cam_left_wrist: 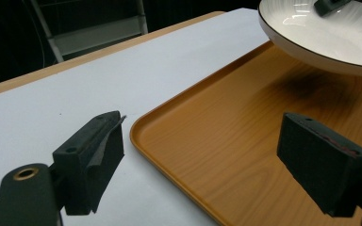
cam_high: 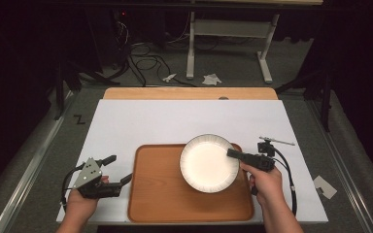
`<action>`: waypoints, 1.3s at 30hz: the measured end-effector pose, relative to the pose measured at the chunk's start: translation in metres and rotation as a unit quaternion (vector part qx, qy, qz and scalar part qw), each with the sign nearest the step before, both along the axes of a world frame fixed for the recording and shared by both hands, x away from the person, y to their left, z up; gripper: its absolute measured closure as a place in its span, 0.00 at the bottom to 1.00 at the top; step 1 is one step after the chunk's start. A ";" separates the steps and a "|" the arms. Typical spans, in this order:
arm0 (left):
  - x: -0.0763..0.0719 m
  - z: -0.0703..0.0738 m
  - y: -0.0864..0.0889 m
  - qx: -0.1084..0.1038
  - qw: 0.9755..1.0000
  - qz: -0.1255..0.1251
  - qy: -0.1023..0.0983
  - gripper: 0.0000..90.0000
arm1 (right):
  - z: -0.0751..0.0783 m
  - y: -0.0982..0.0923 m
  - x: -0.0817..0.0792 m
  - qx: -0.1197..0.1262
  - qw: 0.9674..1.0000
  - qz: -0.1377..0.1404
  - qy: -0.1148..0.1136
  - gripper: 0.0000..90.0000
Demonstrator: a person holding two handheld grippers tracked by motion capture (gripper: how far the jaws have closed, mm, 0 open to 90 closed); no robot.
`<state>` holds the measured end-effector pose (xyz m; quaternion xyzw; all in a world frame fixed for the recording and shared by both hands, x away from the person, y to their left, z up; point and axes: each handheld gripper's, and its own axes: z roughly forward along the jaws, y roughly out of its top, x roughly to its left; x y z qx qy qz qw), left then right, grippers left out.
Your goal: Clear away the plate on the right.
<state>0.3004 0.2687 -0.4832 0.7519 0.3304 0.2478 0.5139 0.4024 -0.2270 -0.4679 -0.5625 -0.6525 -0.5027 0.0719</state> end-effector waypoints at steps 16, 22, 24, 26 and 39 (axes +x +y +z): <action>0.001 0.000 0.000 0.000 1.000 -0.001 0.001 0.18 | -0.005 0.019 -0.001 -0.009 1.000 0.024 0.002 0.94; 0.001 0.000 0.000 0.001 1.000 -0.002 0.001 0.18 | -0.006 0.027 -0.002 -0.018 0.999 0.037 0.005 0.94; 0.001 0.000 0.000 0.000 1.000 -0.001 0.000 0.18 | -0.006 0.030 -0.002 -0.023 0.999 0.040 0.007 0.94; 0.001 0.000 0.000 0.001 1.000 -0.001 0.001 0.18 | -0.007 0.032 -0.002 -0.027 0.999 0.042 0.008 0.94; 0.001 -0.001 -0.001 0.003 1.000 -0.002 0.002 0.18 | -0.016 0.052 -0.002 -0.053 0.996 0.069 0.016 0.94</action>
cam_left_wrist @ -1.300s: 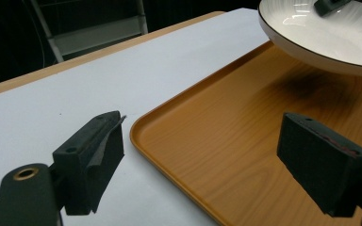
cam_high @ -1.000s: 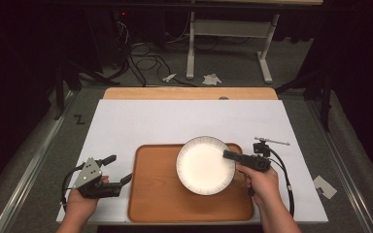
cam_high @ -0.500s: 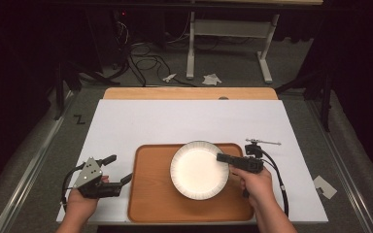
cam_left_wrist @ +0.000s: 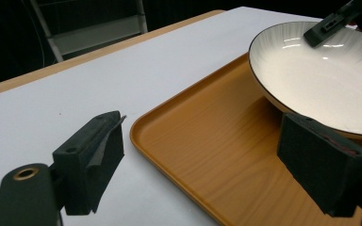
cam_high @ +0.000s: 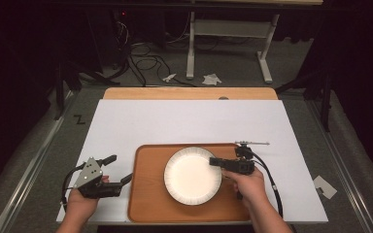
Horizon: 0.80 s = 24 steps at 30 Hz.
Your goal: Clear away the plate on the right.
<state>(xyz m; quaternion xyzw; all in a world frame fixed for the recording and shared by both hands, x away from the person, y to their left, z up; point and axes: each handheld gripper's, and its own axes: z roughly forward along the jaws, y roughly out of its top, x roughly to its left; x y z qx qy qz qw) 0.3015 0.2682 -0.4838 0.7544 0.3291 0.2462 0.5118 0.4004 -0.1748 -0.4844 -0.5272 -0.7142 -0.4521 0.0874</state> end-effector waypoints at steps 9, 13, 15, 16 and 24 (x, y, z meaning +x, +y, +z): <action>0.000 0.000 0.000 -0.002 1.000 0.000 -0.001 0.18 | -0.005 0.005 0.001 -0.021 1.000 0.007 0.005 0.93; 0.000 0.000 0.000 -0.003 1.000 0.001 -0.001 0.18 | -0.006 0.005 0.001 -0.022 1.000 0.005 0.009 0.93; 0.000 0.000 0.000 -0.003 1.000 0.000 -0.001 0.18 | -0.008 0.005 0.002 -0.022 1.000 0.004 0.012 0.93; 0.000 0.000 0.000 -0.003 1.000 0.000 -0.001 0.18 | -0.008 0.004 0.002 -0.024 1.000 0.004 0.016 0.94; 0.000 0.000 0.000 -0.003 1.000 0.000 -0.001 0.18 | -0.011 0.003 0.004 -0.030 0.999 0.006 0.024 0.93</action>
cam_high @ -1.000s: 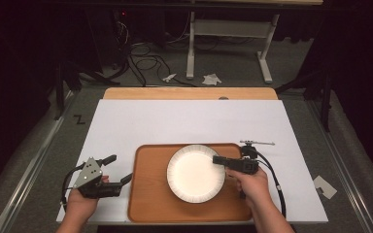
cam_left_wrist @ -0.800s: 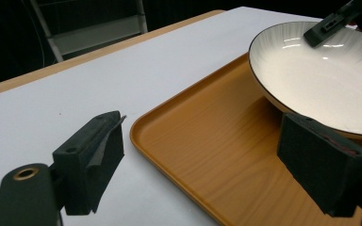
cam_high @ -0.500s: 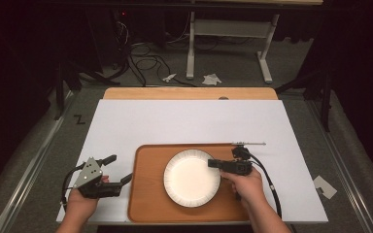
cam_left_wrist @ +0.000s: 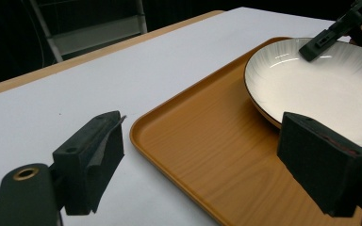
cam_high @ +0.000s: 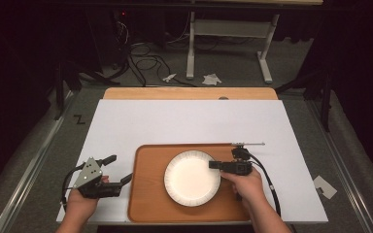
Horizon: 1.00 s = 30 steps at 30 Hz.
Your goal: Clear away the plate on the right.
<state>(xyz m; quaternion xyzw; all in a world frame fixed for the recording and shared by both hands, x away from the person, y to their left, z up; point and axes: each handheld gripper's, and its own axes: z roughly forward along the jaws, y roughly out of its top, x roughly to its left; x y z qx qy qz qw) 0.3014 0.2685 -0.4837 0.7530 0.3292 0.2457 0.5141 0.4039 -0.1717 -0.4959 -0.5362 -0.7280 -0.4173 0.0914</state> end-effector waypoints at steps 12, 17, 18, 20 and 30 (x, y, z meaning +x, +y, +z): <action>0.000 0.000 0.000 0.000 1.000 -0.001 0.000 0.18 | -0.006 -0.001 0.003 -0.025 1.000 0.006 0.006 0.90; 0.000 0.000 0.000 0.001 1.000 -0.003 0.001 0.18 | -0.007 0.000 0.003 -0.034 0.999 0.009 0.005 0.88; 0.000 0.000 0.000 0.002 1.000 -0.003 0.002 0.18 | -0.007 0.000 0.003 -0.035 0.999 0.010 0.006 0.87; 0.000 0.000 -0.001 0.003 1.000 -0.004 0.002 0.18 | -0.008 0.001 0.002 -0.041 0.999 0.011 0.006 0.84; 0.000 -0.001 -0.001 0.002 1.000 -0.005 0.005 0.18 | -0.004 -0.002 0.000 -0.044 0.999 0.008 -0.014 0.73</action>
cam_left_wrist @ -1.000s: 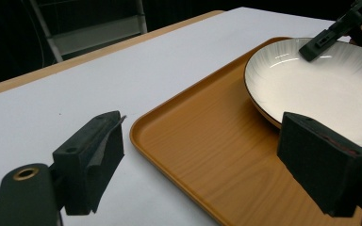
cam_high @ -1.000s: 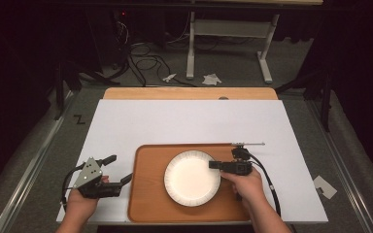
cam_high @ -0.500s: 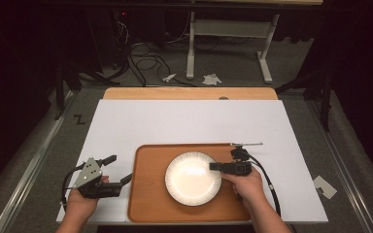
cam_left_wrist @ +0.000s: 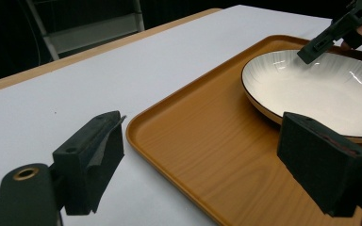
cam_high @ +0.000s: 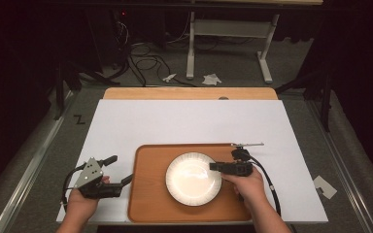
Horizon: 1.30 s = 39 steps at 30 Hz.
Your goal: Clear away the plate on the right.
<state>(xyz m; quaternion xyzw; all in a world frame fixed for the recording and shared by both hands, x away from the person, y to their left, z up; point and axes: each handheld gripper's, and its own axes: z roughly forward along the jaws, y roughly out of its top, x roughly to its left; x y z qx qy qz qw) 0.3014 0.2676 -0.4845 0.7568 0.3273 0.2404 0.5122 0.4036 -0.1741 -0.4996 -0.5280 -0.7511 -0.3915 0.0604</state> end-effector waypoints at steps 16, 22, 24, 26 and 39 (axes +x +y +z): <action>-0.002 0.001 0.002 -0.004 1.000 0.008 -0.001 0.18 | 0.032 -0.023 -0.014 -0.018 0.990 -0.007 -0.138 0.45; 0.000 0.000 0.003 -0.004 1.000 0.008 0.001 0.18 | 0.053 -0.054 -0.016 -0.060 0.980 -0.032 -0.186 0.14; 0.000 0.000 0.003 -0.003 1.000 0.009 0.001 0.18 | 0.055 -0.068 -0.020 -0.091 0.974 -0.044 -0.203 0.08; 0.000 0.000 0.002 -0.001 1.000 0.010 0.002 0.18 | 0.055 -0.082 -0.024 -0.098 0.971 -0.059 -0.208 0.02; -0.001 -0.001 -0.004 0.003 1.000 0.014 0.004 0.18 | 0.028 -0.141 -0.046 -0.080 0.966 -0.119 -0.213 0.00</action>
